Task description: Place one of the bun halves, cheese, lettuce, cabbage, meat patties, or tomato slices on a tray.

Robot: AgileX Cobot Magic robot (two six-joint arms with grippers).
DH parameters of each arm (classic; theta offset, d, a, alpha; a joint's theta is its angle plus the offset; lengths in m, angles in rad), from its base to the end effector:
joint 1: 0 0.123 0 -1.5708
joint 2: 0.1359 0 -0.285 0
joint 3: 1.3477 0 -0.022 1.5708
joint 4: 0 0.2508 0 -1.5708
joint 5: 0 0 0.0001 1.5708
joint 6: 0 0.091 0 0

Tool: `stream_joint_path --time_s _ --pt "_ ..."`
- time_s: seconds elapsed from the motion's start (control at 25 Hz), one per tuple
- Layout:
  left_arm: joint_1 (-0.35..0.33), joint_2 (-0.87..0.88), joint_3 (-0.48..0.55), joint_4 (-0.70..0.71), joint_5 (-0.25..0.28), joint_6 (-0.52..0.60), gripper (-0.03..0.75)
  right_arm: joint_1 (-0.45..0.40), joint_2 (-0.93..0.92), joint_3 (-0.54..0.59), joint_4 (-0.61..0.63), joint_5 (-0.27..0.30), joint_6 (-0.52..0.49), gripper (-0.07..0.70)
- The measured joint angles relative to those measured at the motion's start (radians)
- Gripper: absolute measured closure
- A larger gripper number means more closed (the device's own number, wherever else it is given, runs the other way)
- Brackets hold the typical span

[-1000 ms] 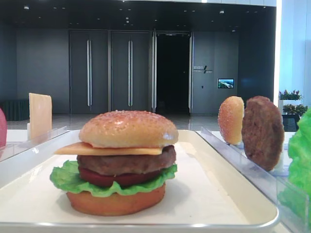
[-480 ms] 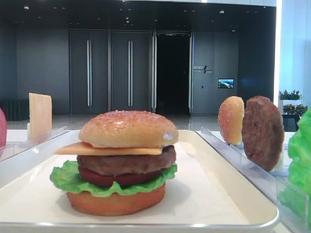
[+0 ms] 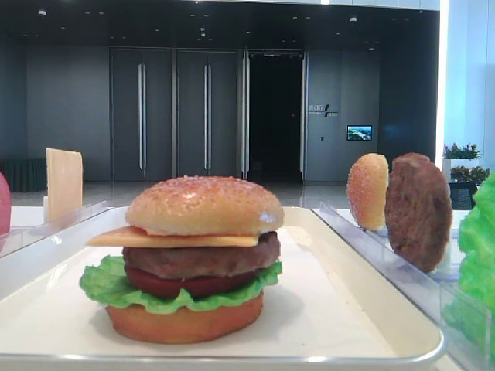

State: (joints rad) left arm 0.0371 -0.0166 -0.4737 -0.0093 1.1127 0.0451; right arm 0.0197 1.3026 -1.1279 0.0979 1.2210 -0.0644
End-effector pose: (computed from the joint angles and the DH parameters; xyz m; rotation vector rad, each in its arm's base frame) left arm -0.0066 -0.0010 0.2658 0.0091 2.1062 0.0380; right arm 0.2375 0.0130 0.3180 -0.0901 2.8732 0.1301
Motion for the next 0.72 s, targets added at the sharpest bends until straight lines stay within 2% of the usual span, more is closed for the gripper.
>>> stream_joint_path --time_s 0.36,0.72 --pt "0.000 0.000 0.000 0.000 0.000 0.000 0.199 0.000 -0.274 0.152 0.002 0.001 0.000 0.149" --pt "0.000 0.000 0.000 0.000 0.000 0.000 0.199 0.000 -0.660 0.318 0.002 -0.024 0.000 0.149"
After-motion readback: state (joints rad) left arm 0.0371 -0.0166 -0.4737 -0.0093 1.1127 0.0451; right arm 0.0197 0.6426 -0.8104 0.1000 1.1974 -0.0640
